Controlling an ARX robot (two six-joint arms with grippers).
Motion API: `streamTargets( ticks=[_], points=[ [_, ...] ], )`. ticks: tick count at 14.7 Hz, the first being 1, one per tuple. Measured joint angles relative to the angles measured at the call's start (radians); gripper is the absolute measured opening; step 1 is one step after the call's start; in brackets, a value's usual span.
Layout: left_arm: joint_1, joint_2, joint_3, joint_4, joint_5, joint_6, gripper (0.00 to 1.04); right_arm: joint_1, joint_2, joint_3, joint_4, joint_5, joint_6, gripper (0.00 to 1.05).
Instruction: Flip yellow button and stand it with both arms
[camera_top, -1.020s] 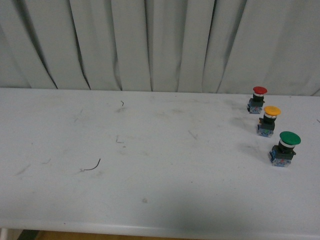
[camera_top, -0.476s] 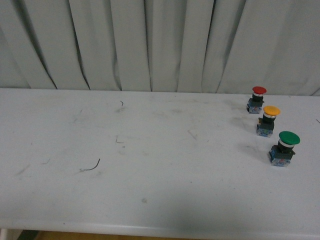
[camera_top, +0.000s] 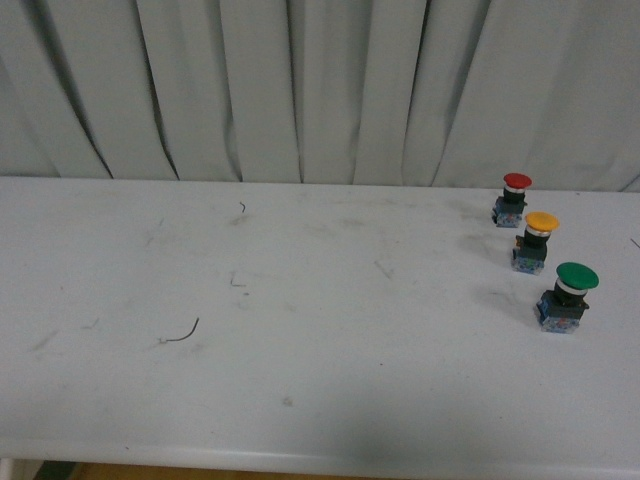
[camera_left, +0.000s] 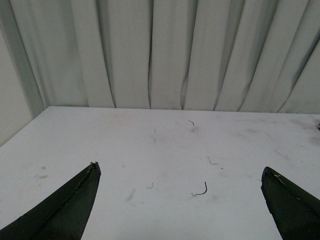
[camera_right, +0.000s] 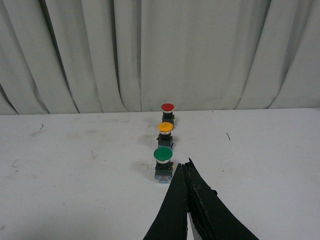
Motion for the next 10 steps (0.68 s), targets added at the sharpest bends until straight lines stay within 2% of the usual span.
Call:
streamTargets(
  ticks=[2,3,6,8,9,10],
  points=[
    [0.0,0.0,0.0,0.0,0.0,0.0,0.98,0.0,0.0,0.0,0.001,0.0,-0.001,0.03],
    [0.0,0.0,0.0,0.0,0.0,0.0,0.98,0.0,0.0,0.0,0.001,0.0,0.0,0.09],
    [0.0,0.0,0.0,0.0,0.0,0.0,0.98,0.0,0.0,0.0,0.001,0.0,-0.001,0.48],
    [0.0,0.0,0.0,0.0,0.0,0.0,0.98,0.0,0.0,0.0,0.001,0.0,-0.001,0.84],
    [0.0,0.0,0.0,0.0,0.0,0.0,0.98,0.0,0.0,0.0,0.001,0.0,-0.001,0.95],
    [0.0,0.0,0.0,0.0,0.0,0.0,0.98,0.0,0.0,0.0,0.001,0.0,0.0,0.99]
  ],
)
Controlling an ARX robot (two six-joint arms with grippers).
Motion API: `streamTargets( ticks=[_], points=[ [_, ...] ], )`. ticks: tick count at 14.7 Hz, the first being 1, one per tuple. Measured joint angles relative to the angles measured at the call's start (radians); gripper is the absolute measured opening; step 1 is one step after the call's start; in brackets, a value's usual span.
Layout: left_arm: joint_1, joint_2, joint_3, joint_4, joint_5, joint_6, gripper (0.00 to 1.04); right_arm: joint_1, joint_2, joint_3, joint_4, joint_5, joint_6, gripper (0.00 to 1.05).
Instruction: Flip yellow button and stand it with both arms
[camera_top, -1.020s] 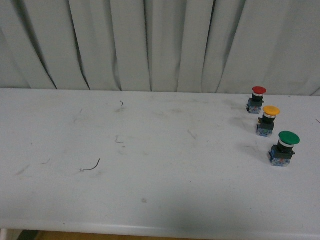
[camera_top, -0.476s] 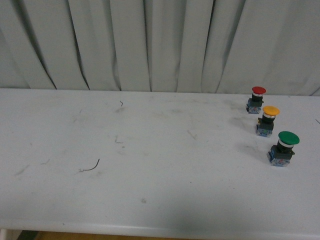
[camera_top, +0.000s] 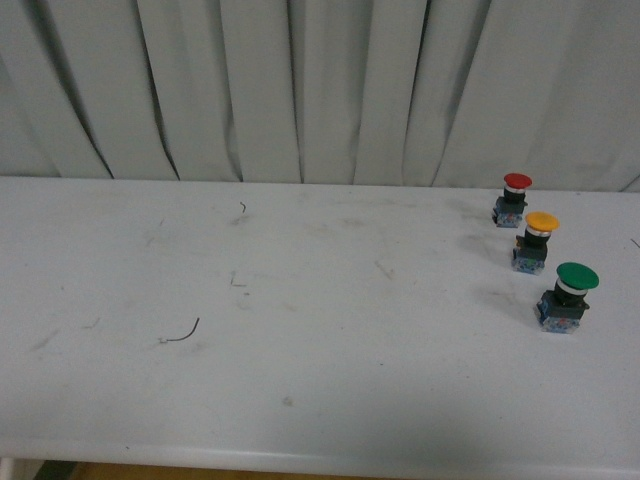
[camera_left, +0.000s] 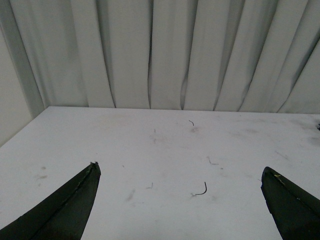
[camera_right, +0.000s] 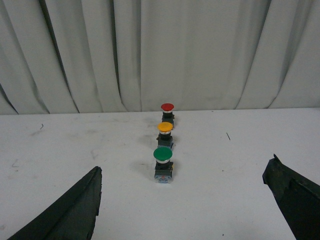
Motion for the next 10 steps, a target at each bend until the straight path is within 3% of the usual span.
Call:
streamTargets(
  ticks=[10],
  points=[
    [0.0,0.0,0.0,0.0,0.0,0.0,0.98,0.0,0.0,0.0,0.0,0.0,0.0,0.98]
  ],
)
